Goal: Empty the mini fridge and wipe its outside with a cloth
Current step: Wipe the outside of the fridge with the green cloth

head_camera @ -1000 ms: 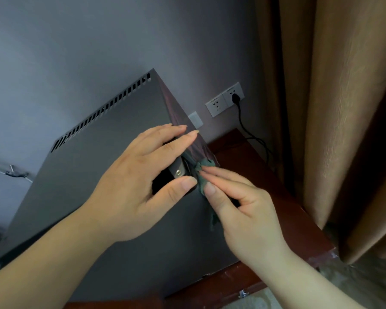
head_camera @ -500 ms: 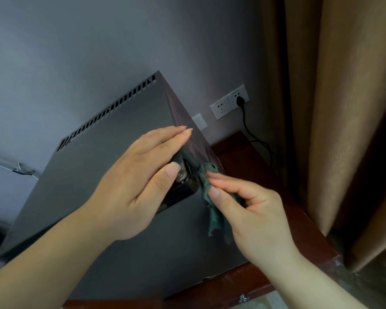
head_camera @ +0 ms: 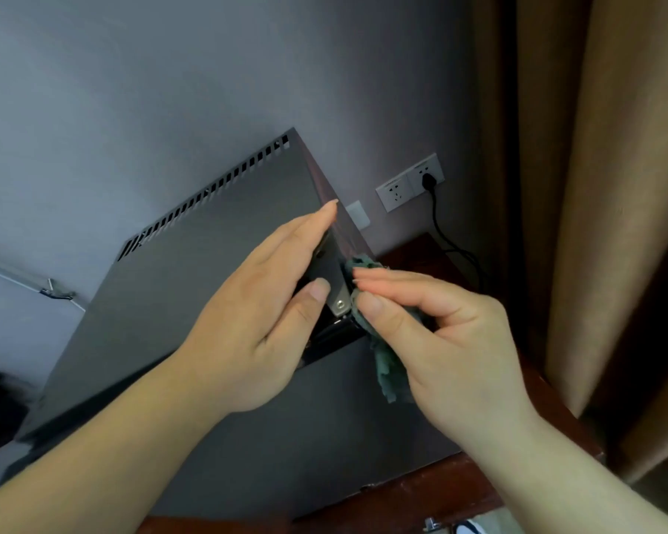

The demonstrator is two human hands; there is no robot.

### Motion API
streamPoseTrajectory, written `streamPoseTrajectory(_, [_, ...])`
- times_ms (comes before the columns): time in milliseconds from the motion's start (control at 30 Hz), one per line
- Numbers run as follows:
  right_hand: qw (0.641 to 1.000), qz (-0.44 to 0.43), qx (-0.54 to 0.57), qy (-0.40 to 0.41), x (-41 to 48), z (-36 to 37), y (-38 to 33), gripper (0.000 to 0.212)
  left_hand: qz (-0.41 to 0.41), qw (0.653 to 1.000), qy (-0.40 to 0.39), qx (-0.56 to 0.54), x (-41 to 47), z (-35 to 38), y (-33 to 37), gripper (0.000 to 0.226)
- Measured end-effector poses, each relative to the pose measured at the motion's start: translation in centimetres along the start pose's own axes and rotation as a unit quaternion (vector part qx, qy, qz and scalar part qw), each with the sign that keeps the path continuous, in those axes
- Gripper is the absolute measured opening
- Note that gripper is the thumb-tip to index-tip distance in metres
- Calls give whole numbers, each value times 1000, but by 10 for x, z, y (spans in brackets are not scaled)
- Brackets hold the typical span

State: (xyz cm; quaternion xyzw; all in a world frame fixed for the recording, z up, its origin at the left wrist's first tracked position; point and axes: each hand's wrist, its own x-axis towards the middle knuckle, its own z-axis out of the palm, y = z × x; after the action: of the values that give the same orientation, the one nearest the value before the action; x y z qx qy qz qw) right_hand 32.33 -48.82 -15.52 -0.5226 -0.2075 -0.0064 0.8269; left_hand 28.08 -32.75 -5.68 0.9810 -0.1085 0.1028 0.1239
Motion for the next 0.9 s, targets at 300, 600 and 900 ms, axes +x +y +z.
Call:
streamPoseTrajectory(300, [999,11,9,44,-1,-7,4,13,-2,1000,6,0,0,0,1,60])
streamPoseTrajectory(600, [996,67,-51,4,-14,-20,23,13,-5,1000,0,2,1,0,2,61])
streamPoseTrajectory(900, [997,58,-45,12,-22,-22,33,13,6,1000,-8,2,1,-3,6,56])
